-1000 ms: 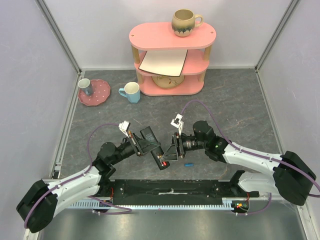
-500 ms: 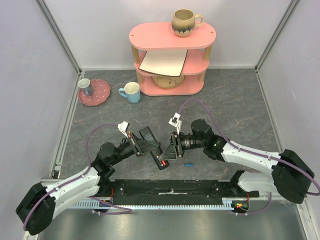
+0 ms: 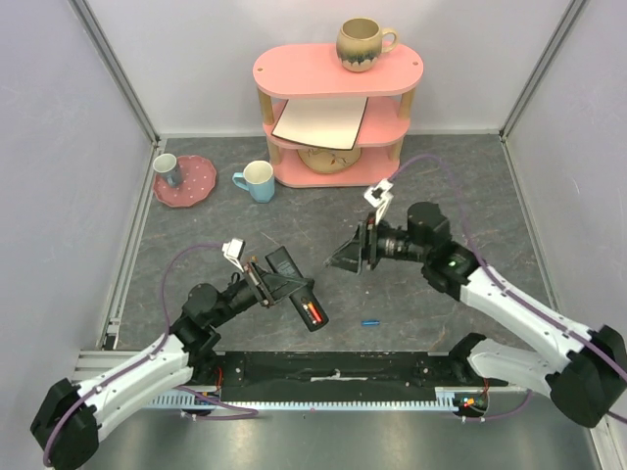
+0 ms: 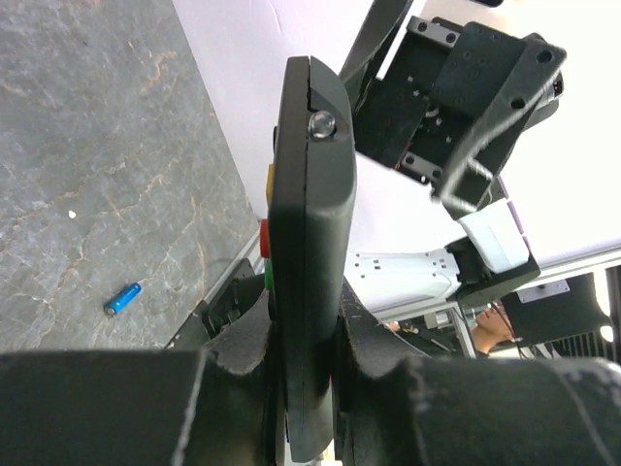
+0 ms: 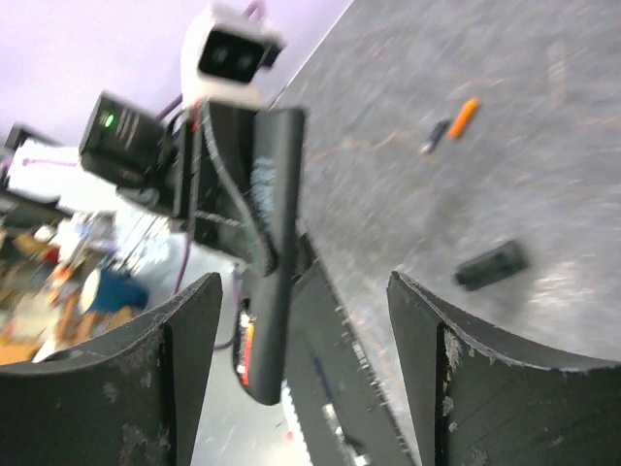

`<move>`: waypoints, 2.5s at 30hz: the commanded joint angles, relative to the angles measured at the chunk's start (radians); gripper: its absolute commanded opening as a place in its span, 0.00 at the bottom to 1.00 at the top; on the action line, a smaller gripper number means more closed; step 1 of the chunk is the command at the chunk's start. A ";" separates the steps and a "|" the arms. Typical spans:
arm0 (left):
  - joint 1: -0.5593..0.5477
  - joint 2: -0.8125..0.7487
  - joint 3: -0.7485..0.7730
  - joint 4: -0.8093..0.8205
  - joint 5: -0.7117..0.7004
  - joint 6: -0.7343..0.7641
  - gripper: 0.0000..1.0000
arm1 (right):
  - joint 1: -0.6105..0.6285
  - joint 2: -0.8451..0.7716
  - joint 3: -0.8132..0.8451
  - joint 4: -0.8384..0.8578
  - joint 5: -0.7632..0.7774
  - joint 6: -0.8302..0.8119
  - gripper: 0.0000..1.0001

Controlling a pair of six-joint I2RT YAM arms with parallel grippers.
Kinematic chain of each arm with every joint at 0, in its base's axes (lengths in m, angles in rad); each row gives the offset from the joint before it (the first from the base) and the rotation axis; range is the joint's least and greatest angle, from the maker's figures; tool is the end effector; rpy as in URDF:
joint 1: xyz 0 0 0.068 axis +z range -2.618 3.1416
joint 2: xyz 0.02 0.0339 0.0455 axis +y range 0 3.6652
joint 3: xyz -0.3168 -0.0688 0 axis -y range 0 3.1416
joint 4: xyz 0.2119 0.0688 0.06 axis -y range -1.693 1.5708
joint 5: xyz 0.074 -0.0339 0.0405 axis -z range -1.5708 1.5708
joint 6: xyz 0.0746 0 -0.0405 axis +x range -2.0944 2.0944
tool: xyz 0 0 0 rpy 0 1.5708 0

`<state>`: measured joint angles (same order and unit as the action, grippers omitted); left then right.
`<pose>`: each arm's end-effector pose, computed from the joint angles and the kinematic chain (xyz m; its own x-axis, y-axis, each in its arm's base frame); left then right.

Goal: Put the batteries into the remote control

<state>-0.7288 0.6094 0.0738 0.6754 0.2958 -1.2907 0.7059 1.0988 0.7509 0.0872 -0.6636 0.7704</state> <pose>0.0728 -0.0942 0.2585 -0.7904 -0.5267 -0.3128 0.3355 0.0549 -0.9404 0.1406 0.1802 0.3456 -0.8121 0.0286 -0.5828 -0.5552 0.2696 0.7868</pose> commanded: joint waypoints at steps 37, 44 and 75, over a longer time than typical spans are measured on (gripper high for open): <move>-0.003 -0.688 0.119 -0.895 -0.345 0.139 0.02 | 0.231 0.716 0.274 -0.149 0.789 -0.157 0.55; -0.003 -0.688 0.118 -0.896 -0.340 0.137 0.02 | 0.230 0.704 0.231 -0.124 0.751 -0.155 0.42; -0.003 -0.686 0.080 -0.856 -0.330 0.113 0.02 | 0.211 0.501 0.143 -0.182 0.775 -0.206 0.00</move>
<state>-0.7307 0.0074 0.1539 -0.2443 -0.0433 -1.1843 0.9321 1.7054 0.8944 -0.0330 0.0483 0.6102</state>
